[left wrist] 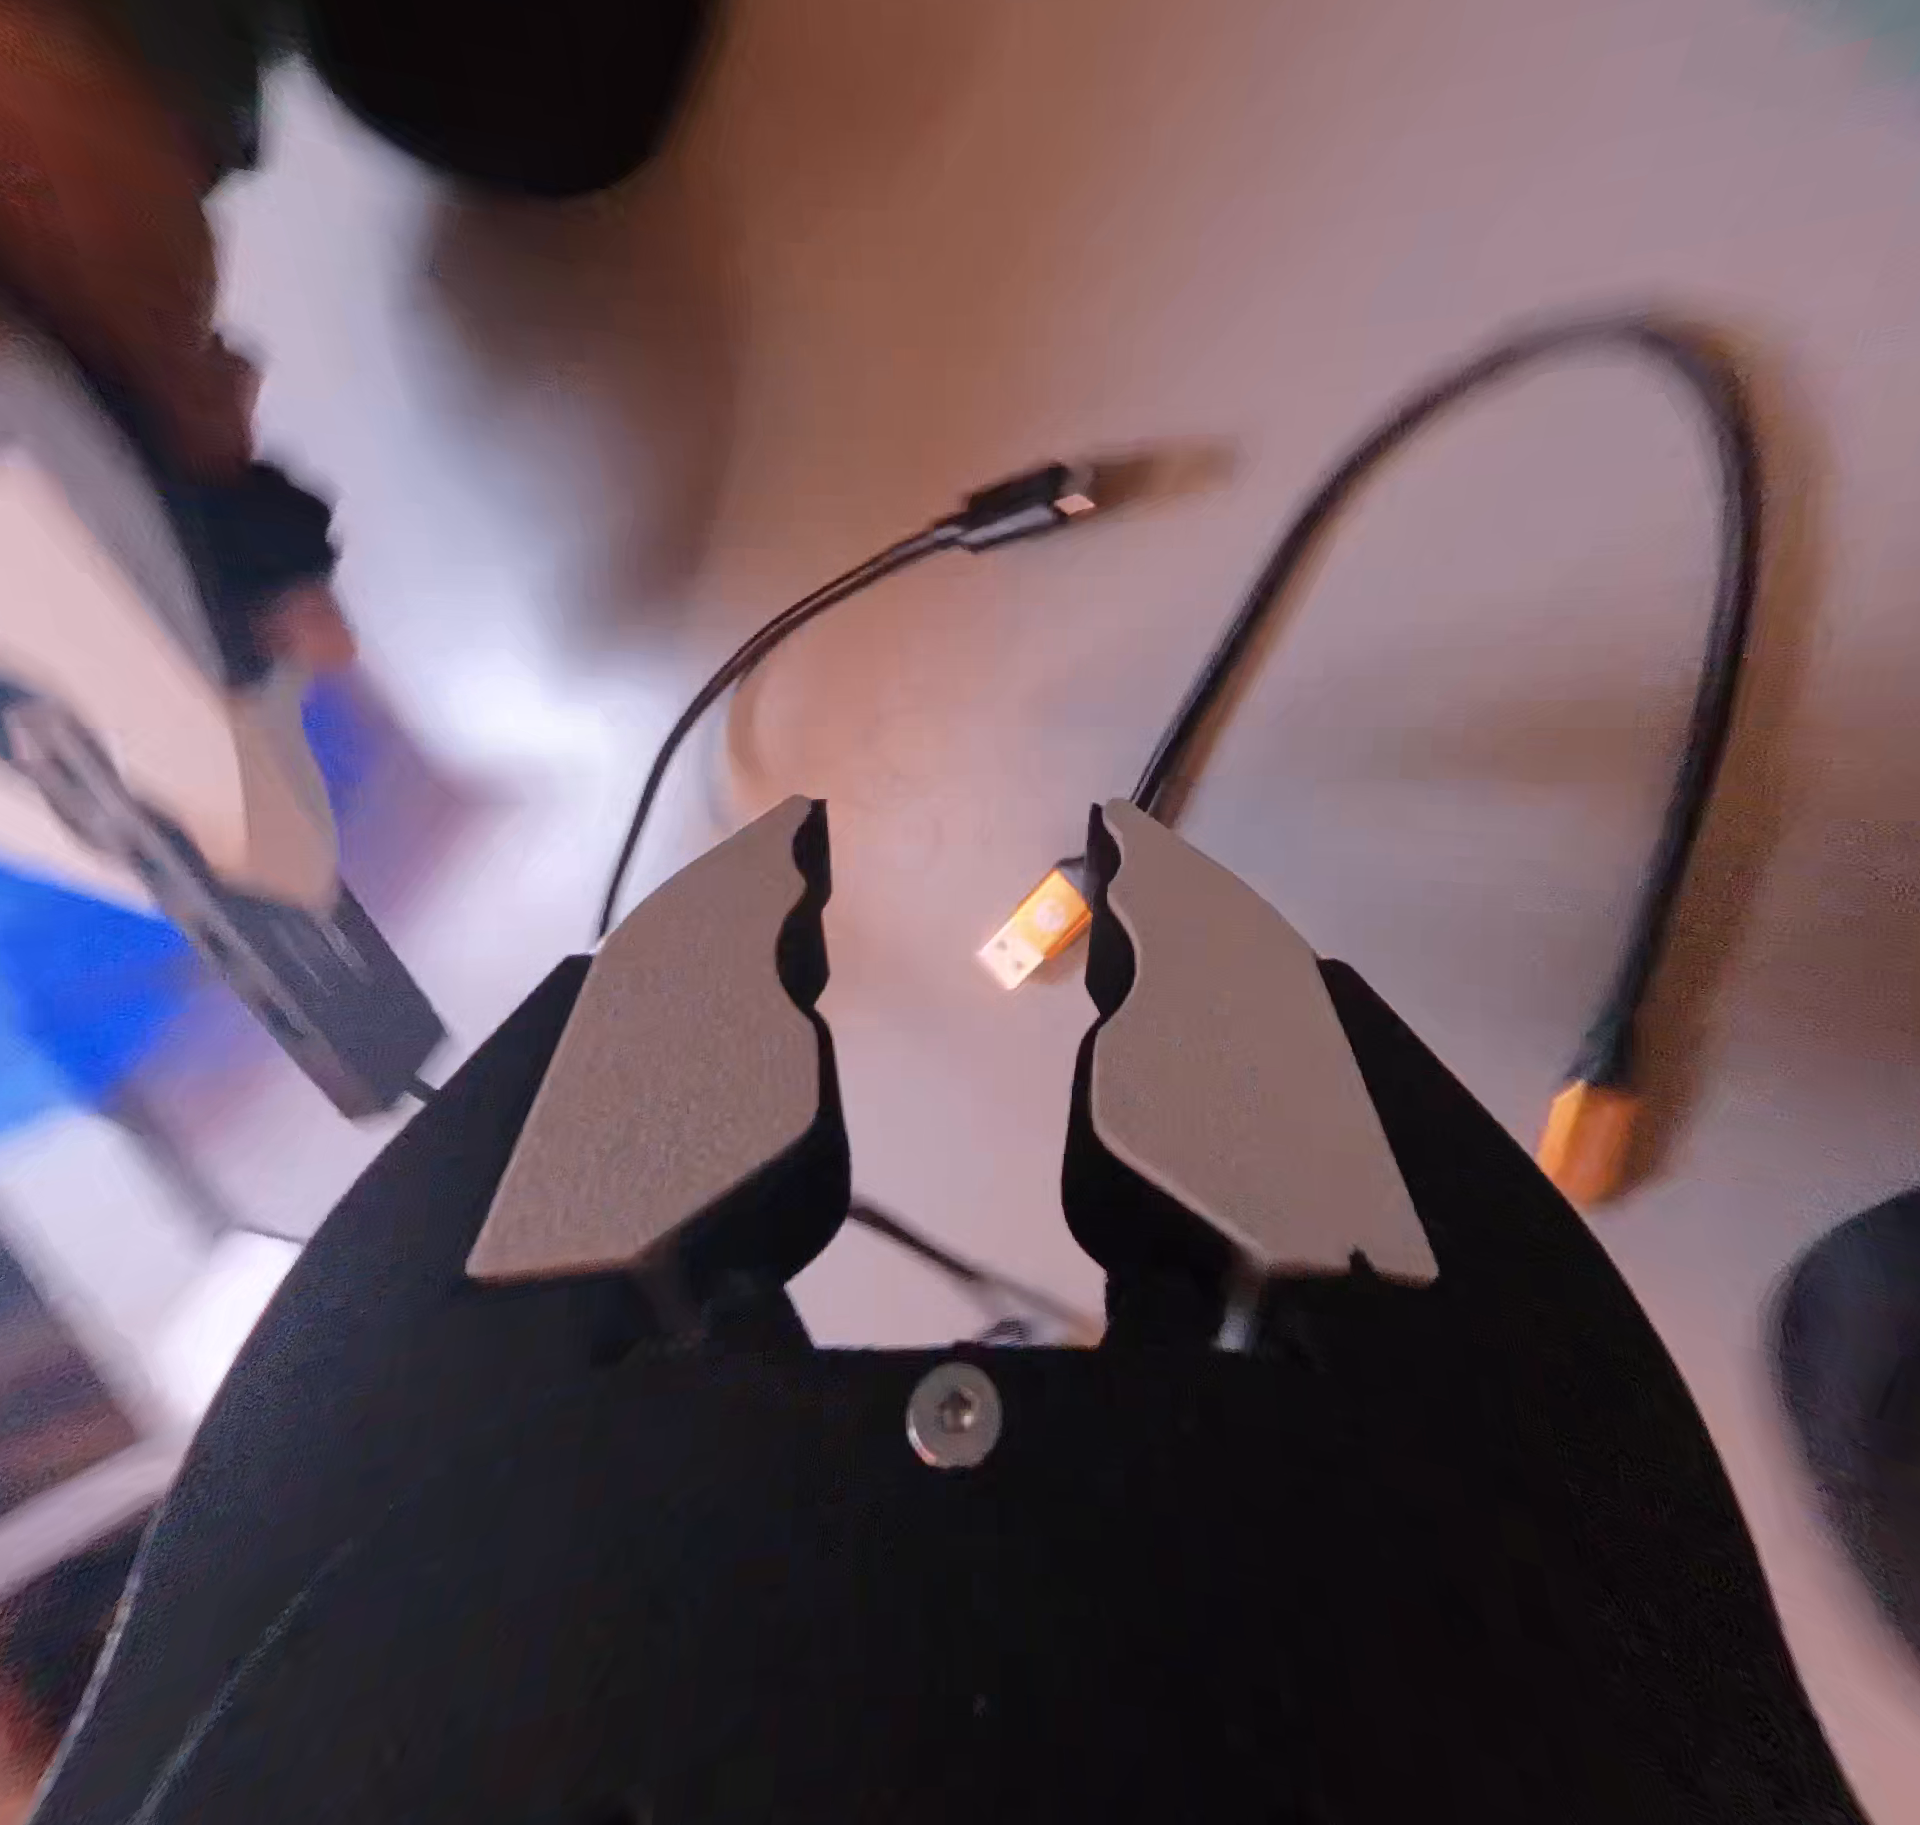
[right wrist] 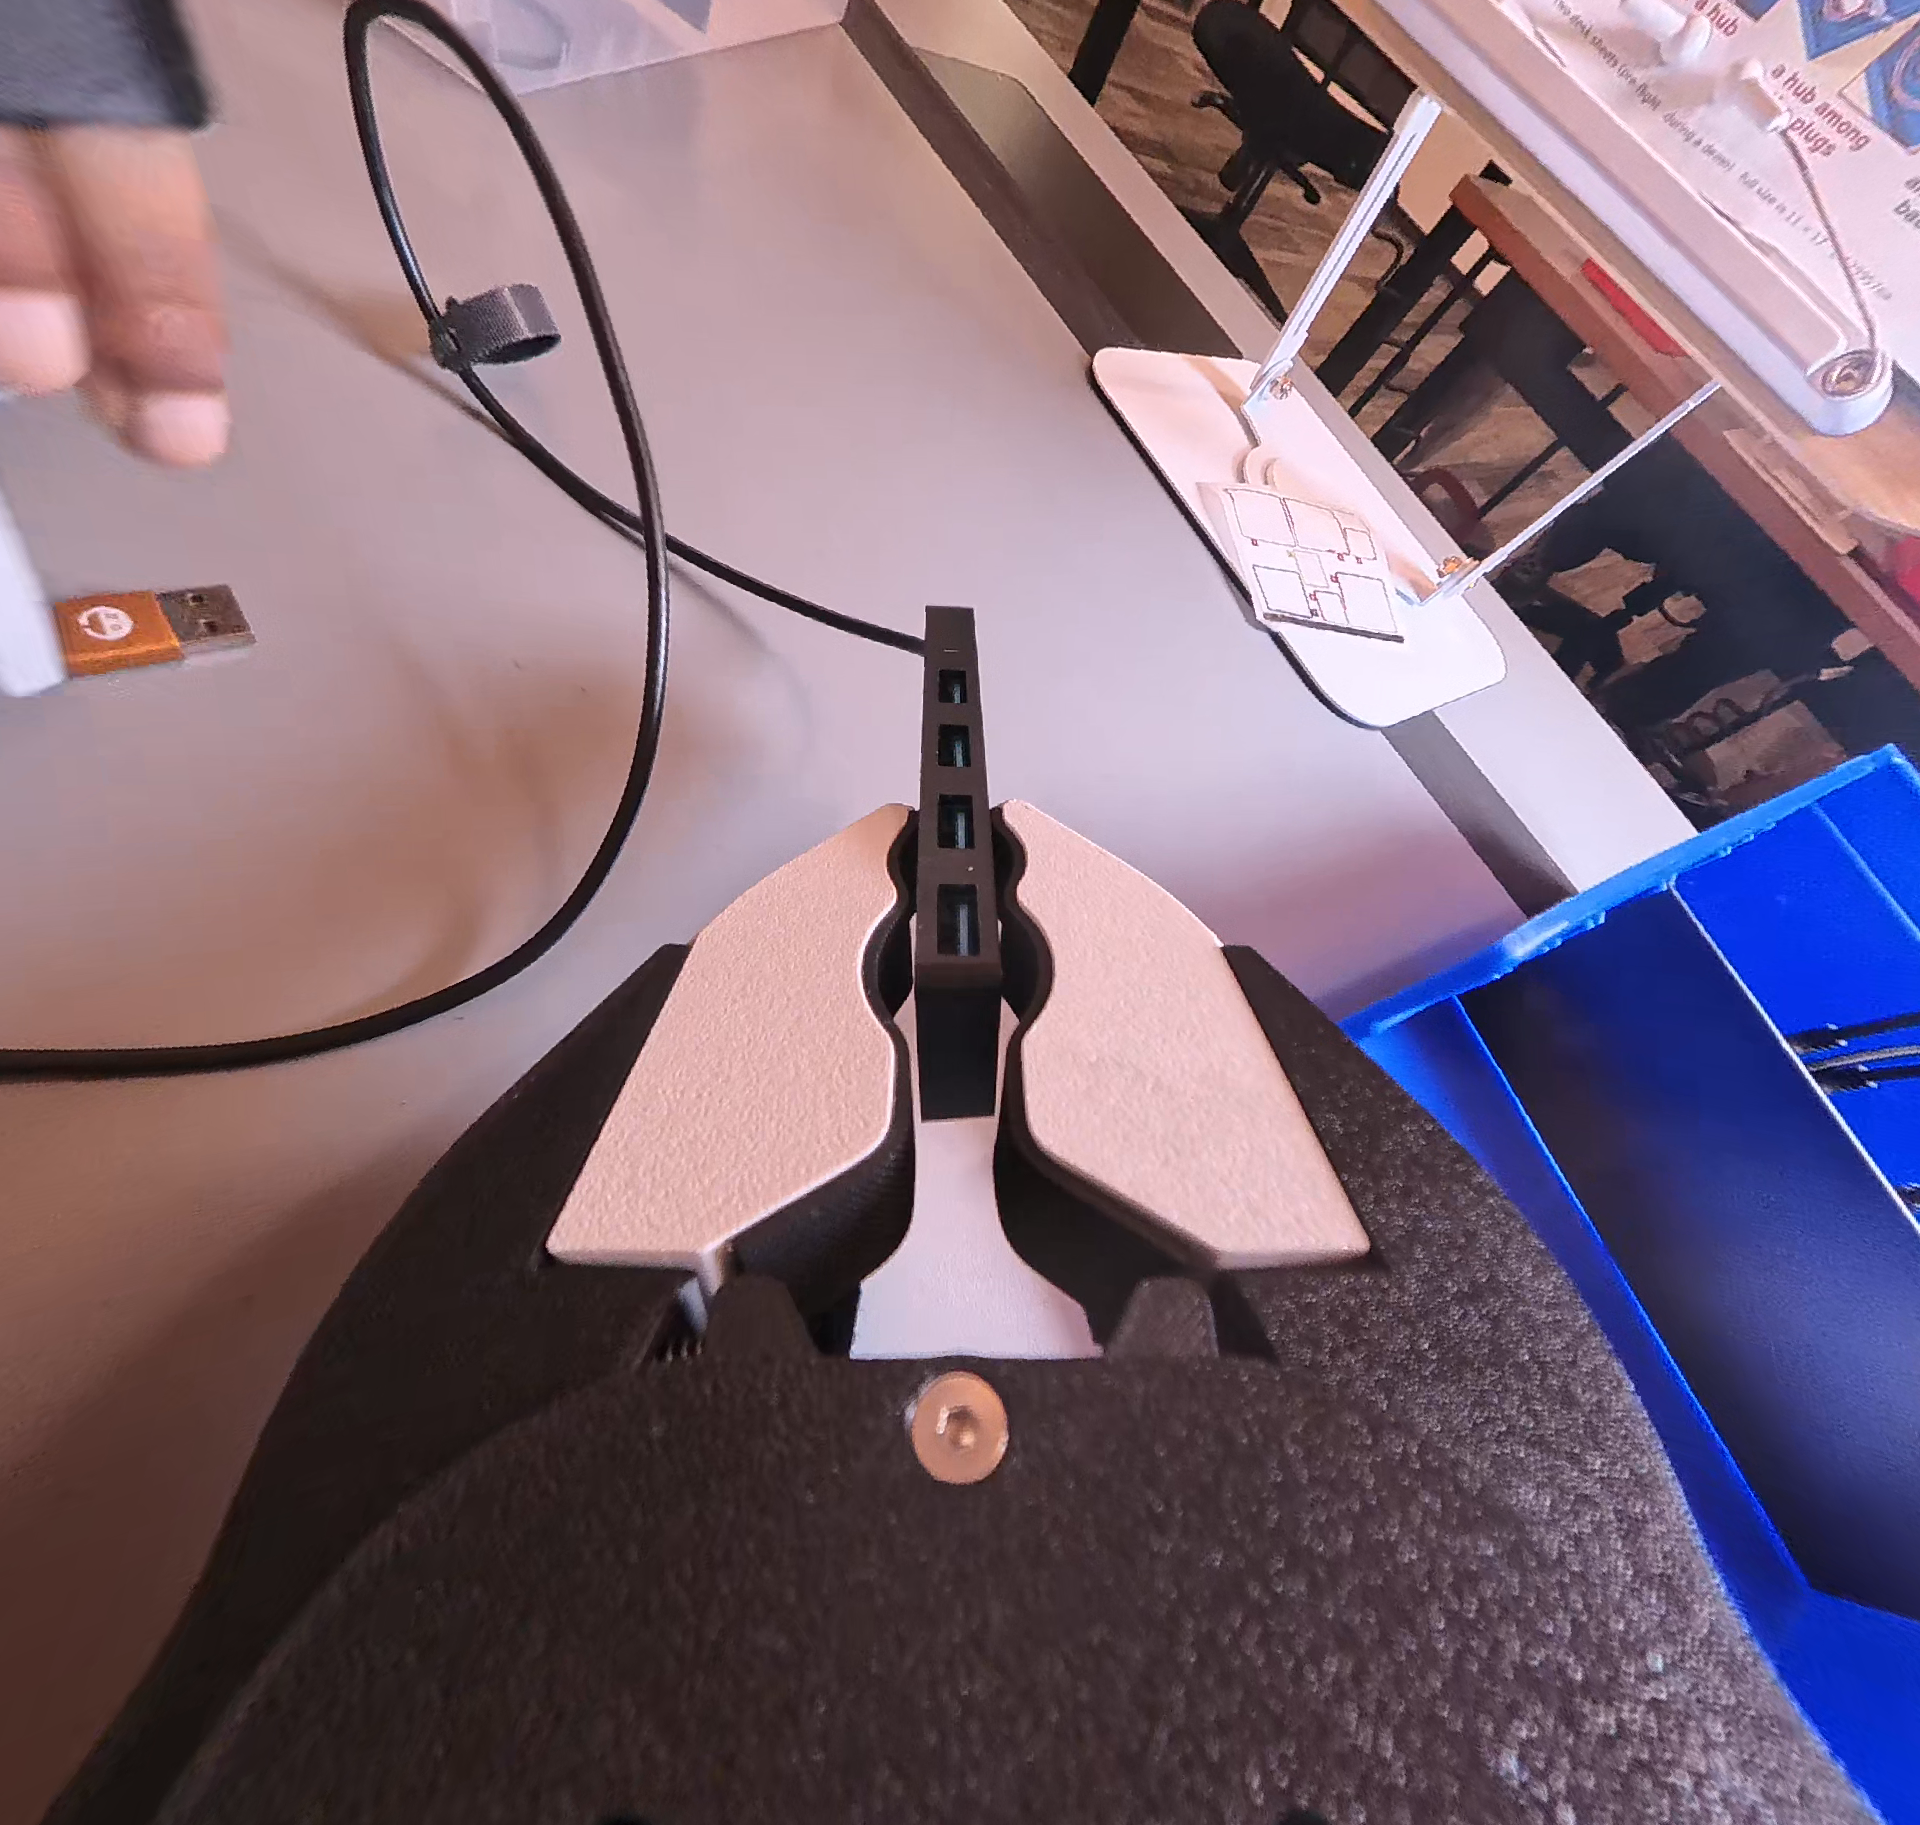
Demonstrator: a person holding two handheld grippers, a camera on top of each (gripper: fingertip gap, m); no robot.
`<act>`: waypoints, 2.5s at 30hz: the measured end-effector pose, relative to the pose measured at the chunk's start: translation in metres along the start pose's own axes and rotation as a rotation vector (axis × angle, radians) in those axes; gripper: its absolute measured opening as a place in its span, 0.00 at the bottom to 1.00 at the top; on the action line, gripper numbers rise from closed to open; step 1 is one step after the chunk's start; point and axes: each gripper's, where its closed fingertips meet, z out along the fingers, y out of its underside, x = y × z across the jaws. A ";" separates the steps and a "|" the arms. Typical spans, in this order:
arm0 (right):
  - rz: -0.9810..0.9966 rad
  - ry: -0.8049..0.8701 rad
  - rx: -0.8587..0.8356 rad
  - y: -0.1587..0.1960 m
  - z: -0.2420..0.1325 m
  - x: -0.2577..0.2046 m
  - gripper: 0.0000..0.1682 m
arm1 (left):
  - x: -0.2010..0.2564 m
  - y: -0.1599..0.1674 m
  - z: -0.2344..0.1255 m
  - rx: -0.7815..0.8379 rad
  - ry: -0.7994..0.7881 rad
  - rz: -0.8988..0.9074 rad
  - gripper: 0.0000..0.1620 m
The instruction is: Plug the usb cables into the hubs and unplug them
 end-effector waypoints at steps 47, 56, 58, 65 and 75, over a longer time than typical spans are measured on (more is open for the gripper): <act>-0.127 -0.008 0.097 -0.010 -0.016 -0.005 0.07 | 0.035 0.047 0.013 -0.083 -0.319 -1.160 0.15; -0.158 -0.001 0.174 -0.021 -0.024 -0.006 0.07 | 0.035 0.022 0.012 0.162 -0.228 -0.981 0.09; -0.196 0.016 0.206 -0.027 -0.028 -0.007 0.07 | 0.025 0.010 0.000 0.353 -0.229 -1.006 0.09; -0.366 0.060 0.300 -0.046 -0.039 -0.023 0.07 | -0.004 -0.042 -0.081 1.094 -0.249 -0.826 0.09; -0.497 0.072 0.308 -0.055 -0.041 -0.043 0.07 | -0.009 -0.037 -0.099 1.223 -0.229 -0.805 0.09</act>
